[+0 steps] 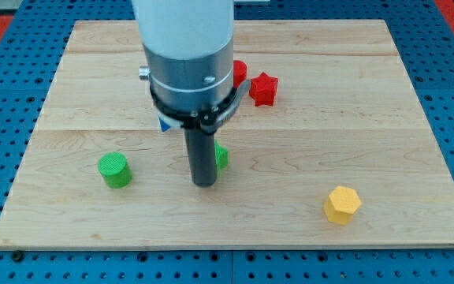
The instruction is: Move green circle to the right of the green star
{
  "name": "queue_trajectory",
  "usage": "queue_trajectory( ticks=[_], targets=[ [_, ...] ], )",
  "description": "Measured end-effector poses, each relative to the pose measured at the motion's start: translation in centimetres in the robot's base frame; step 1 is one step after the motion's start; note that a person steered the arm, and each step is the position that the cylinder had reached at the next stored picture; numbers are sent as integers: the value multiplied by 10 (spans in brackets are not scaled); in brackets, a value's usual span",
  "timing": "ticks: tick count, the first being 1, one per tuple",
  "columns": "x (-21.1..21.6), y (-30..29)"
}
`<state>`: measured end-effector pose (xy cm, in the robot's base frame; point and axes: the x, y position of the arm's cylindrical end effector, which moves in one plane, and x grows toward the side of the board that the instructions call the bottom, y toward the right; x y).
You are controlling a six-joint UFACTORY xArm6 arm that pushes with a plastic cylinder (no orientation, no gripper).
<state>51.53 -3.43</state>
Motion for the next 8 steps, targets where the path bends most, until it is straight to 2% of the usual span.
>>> queue_trajectory(
  ticks=[2,3,4,5,6,7,8],
  targets=[
    [6,-34],
    [44,-57],
    [19,-158],
    [-20,-154],
    [-45,-45],
    [-15,-107],
    [27,-80]
  ],
)
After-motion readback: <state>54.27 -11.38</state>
